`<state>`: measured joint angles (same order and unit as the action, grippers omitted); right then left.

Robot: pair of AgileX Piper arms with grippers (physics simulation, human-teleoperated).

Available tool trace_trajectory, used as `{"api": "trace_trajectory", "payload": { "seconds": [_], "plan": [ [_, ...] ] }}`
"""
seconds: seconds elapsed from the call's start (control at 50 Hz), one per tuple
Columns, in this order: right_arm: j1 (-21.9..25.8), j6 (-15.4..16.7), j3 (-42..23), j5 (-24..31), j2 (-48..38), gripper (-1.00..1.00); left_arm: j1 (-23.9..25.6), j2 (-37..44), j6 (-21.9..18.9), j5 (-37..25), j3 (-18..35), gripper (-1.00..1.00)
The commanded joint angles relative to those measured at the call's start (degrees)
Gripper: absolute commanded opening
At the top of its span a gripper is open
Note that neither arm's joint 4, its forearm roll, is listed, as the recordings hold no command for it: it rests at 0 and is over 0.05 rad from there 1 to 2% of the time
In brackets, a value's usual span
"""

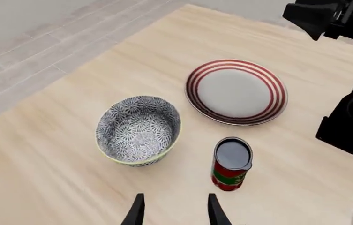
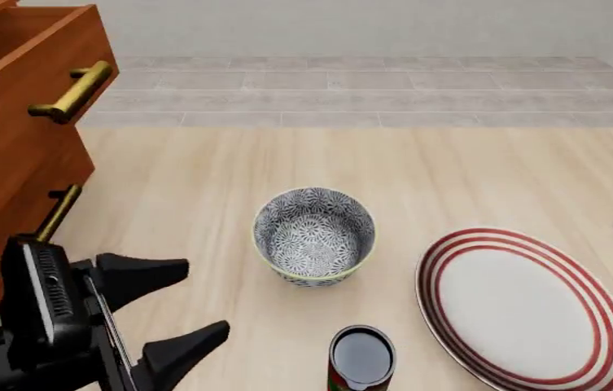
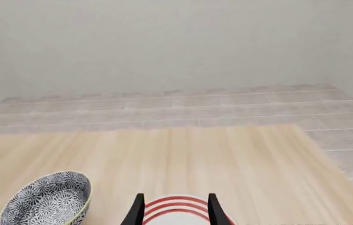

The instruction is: Put the ketchup in the top drawer of the cabinet.

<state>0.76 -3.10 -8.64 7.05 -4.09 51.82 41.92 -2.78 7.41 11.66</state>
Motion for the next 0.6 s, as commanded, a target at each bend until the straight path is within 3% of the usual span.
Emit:
{"api": "trace_trajectory", "payload": {
  "seconds": [0.02, 0.22, 0.4, 0.52, 0.56, 0.6],
  "plan": [
    [-0.6, -0.2, -3.6, 7.3, 4.0, 1.0, 5.3, 12.8, -1.5, 10.0, -0.6, 1.0],
    [-0.6, 0.7, -3.4, 6.5, 4.0, 1.0, 7.9, 17.5, -1.6, 13.2, 0.8, 1.0],
    [-0.5, 1.0, -3.6, 6.3, 4.1, 1.0, 10.2, 26.0, -1.4, 19.9, 1.4, 1.0],
    [-0.7, 1.2, -3.7, 6.2, 4.1, 1.0, 9.7, 31.4, -5.1, 23.3, 2.0, 1.0],
    [-0.8, -1.8, -4.2, 6.5, 4.1, 1.0, 9.8, 32.7, -4.5, 23.4, 2.8, 1.0],
    [-0.7, -0.2, -5.1, 7.1, 4.1, 1.0, 10.1, 35.0, -4.5, 24.3, 3.3, 1.0]
  ]
}}
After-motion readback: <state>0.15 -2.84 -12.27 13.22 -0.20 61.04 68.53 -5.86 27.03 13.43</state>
